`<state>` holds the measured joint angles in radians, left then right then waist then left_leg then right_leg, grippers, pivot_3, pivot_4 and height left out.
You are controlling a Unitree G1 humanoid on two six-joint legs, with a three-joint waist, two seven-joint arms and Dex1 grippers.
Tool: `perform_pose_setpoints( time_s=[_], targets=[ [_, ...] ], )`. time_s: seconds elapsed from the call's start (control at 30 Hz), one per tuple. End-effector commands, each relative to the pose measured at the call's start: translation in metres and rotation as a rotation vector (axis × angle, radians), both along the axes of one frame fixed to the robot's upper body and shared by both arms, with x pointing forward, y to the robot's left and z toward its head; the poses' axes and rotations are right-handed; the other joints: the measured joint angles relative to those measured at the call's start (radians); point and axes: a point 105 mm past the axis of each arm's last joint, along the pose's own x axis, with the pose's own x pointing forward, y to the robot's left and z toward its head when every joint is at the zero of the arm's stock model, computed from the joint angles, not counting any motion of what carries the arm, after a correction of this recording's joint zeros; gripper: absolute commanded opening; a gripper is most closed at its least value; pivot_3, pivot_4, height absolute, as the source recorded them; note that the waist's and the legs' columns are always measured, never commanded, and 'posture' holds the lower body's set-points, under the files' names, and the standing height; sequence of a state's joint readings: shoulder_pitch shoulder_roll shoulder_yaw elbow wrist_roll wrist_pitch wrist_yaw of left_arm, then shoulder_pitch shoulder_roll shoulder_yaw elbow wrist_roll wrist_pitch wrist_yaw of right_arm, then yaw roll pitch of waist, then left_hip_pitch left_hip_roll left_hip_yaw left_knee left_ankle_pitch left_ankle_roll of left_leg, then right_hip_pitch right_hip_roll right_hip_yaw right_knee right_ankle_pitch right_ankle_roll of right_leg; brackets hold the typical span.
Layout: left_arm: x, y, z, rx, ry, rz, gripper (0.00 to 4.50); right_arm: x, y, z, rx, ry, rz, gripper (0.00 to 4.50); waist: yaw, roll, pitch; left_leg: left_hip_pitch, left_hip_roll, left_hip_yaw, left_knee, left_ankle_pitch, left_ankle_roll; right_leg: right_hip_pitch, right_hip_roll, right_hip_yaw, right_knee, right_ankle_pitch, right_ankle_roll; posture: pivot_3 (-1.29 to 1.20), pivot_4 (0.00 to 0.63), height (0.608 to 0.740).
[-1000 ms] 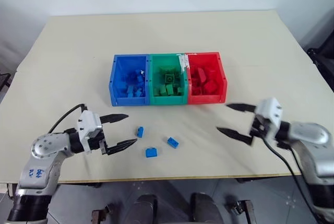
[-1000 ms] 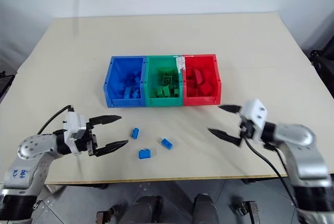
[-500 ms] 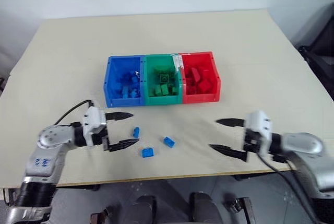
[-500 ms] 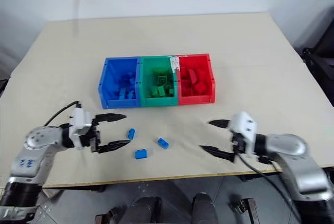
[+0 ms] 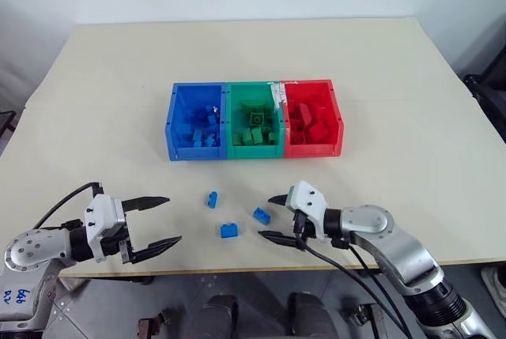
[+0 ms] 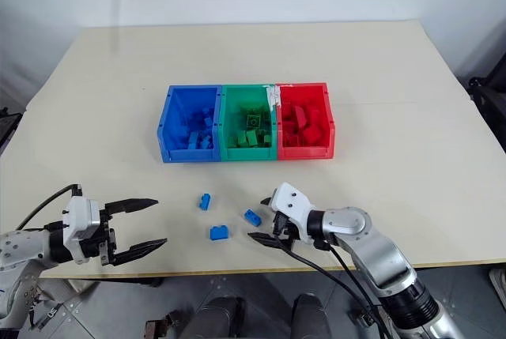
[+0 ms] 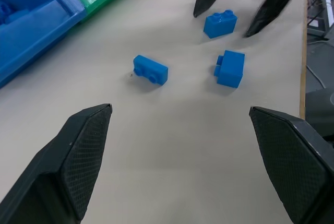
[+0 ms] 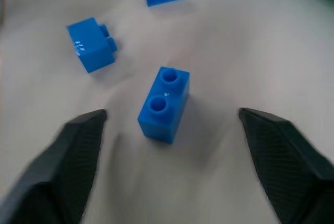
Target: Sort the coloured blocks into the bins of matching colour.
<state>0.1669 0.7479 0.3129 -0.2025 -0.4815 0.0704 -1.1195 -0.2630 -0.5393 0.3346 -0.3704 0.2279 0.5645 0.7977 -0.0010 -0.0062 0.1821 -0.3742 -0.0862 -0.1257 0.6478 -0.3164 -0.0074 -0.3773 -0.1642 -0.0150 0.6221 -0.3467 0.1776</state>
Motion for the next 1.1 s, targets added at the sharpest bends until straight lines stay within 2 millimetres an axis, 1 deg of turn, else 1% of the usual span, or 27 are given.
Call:
perform_pose_setpoints(
  time_s=[0.03, 0.17, 0.27, 0.3, 0.37, 0.43, 0.53, 0.6, 0.67, 0.73, 0.83, 0.9, 0.97, 1.03, 1.07, 1.1],
  targets=[
    [-0.002, -0.002, 0.011, -0.019, -0.044, 0.007, 4.5, 0.005, 0.0, 0.002, -0.005, -0.029, -0.01, 2.93, 0.0, 0.0, 0.0, 0.0, 0.0, 0.0, 0.0, 0.0, 0.0, 0.0, 0.0, 0.0, 0.0, 0.0, 0.0, 0.0, 0.15, 0.74],
    [0.001, -0.003, 0.012, -0.032, -0.055, 0.023, 4.5, 0.011, -0.003, 0.008, -0.006, -0.064, -0.01, 1.5, -0.001, 0.0, 0.0, 0.0, 0.0, 0.0, 0.0, 0.0, 0.0, 0.0, 0.0, 0.0, 0.0, 0.0, 0.0, 0.0, 0.15, 0.74],
    [0.003, -0.003, 0.015, -0.054, -0.069, 0.054, 4.5, 0.018, 0.001, 0.021, 0.026, -0.11, 0.012, 0.51, -0.003, 0.0, 0.0, 0.0, 0.0, 0.0, 0.0, 0.0, 0.0, 0.0, 0.0, 0.0, 0.0, 0.0, 0.0, 0.0, 0.15, 0.74],
    [0.003, -0.002, 0.015, -0.061, -0.074, 0.065, 4.5, 0.02, 0.003, 0.027, 0.043, -0.122, 0.026, 0.45, -0.004, 0.0, 0.0, 0.0, 0.0, 0.0, 0.0, 0.0, 0.0, 0.0, 0.0, 0.0, 0.0, 0.0, 0.0, 0.0, 0.15, 0.74],
    [0.003, -0.001, 0.017, -0.079, -0.085, 0.092, 4.5, 0.024, 0.009, 0.037, 0.078, -0.135, 0.039, 0.46, -0.005, 0.0, 0.0, 0.0, 0.001, 0.001, 0.0, 0.0, 0.0, 0.0, 0.001, 0.0, 0.0, 0.0, 0.0, 0.0, 0.15, 0.74],
    [0.004, 0.002, 0.02, -0.101, -0.1, 0.135, 4.5, 0.028, 0.018, 0.053, 0.132, -0.154, 0.062, 0.46, -0.006, 0.0, 0.0, 0.0, 0.002, 0.001, -0.001, 0.0, 0.0, -0.001, 0.001, 0.0, 0.0, 0.0, 0.0, 0.0, 0.15, 0.74],
    [0.002, 0.009, 0.022, -0.137, -0.123, 0.22, 4.5, 0.042, 0.034, 0.082, 0.21, -0.189, 0.07, 0.46, -0.013, 0.0, 0.0, 0.0, 0.002, 0.001, -0.001, 0.0, -0.001, -0.001, 0.002, 0.0, 0.0, 0.0, 0.0, 0.0, 0.15, 0.74],
    [0.001, 0.013, 0.021, -0.149, -0.127, 0.262, 4.5, 0.048, 0.045, 0.096, 0.242, -0.204, 0.096, 0.46, -0.016, 0.0, 0.0, 0.0, 0.002, 0.001, -0.001, 0.0, -0.001, -0.001, 0.002, 0.0, 0.0, 0.0, 0.0, 0.0, 0.15, 0.74],
    [0.001, 0.018, 0.02, -0.165, -0.132, 0.321, 4.5, 0.056, 0.062, 0.109, 0.257, -0.229, 0.12, 0.46, -0.021, 0.0, 0.0, 0.0, 0.002, 0.0, -0.001, 0.0, -0.001, -0.001, 0.002, 0.0, 0.0, 0.0, 0.0, 0.0, 0.15, 0.74],
    [0.002, 0.023, 0.02, -0.182, -0.143, 0.372, 4.5, 0.065, 0.076, 0.115, 0.258, -0.253, 0.125, 0.46, -0.025, 0.0, 0.0, 0.0, 0.002, 0.0, -0.001, 0.0, -0.001, -0.001, 0.002, 0.0, 0.001, 0.0, 0.0, 0.0, 0.15, 0.74],
    [0.004, 0.031, 0.024, -0.245, -0.179, 0.486, 4.5, 0.089, 0.103, 0.124, 0.259, -0.279, 0.064, 0.46, -0.031, 0.0, 0.0, 0.0, 0.002, 0.0, 0.0, 0.0, -0.001, -0.002, 0.002, 0.0, 0.005, -0.001, -0.001, 0.0, 0.15, 0.74],
    [0.001, 0.028, 0.022, -0.269, -0.181, 0.511, 4.5, 0.106, 0.116, 0.124, 0.233, -0.309, 0.002, 0.46, -0.038, 0.0, 0.0, 0.0, 0.002, 0.001, -0.001, 0.0, -0.002, -0.003, 0.002, 0.0, 0.006, -0.001, -0.001, 0.0, 0.15, 0.74],
    [-0.001, 0.025, 0.02, -0.269, -0.171, 0.509, 4.5, 0.116, 0.121, 0.125, 0.229, -0.322, -0.039, 0.46, -0.045, 0.0, 0.0, 0.0, 0.003, 0.0, -0.001, 0.0, -0.002, -0.004, 0.003, 0.0, 0.007, -0.001, -0.002, 0.0, 0.15, 0.74],
    [-0.002, 0.022, 0.019, -0.272, -0.167, 0.507, 4.5, 0.119, 0.126, 0.129, 0.251, -0.319, -0.045, 1.2, -0.045, 0.0, 0.0, 0.0, 0.003, -0.001, -0.002, 0.0, -0.003, -0.004, 0.003, 0.0, 0.007, -0.001, -0.003, 0.0, 0.15, 0.74],
    [-0.002, 0.022, 0.019, -0.273, -0.166, 0.504, 4.5, 0.119, 0.127, 0.132, 0.264, -0.327, -0.039, 1.44, -0.045, 0.0, 0.0, 0.0, 0.003, -0.001, -0.003, 0.0, -0.003, -0.004, 0.003, 0.0, 0.007, -0.001, -0.003, 0.0, 0.15, 0.74],
    [-0.001, 0.021, 0.02, -0.273, -0.165, 0.503, 4.5, 0.119, 0.128, 0.134, 0.271, -0.334, -0.034, 1.79, -0.045, 0.0, 0.0, 0.0, 0.003, -0.001, -0.003, 0.0, -0.003, -0.004, 0.003, 0.0, 0.007, -0.001, -0.003, 0.0, 0.15, 0.74]
  ],
)
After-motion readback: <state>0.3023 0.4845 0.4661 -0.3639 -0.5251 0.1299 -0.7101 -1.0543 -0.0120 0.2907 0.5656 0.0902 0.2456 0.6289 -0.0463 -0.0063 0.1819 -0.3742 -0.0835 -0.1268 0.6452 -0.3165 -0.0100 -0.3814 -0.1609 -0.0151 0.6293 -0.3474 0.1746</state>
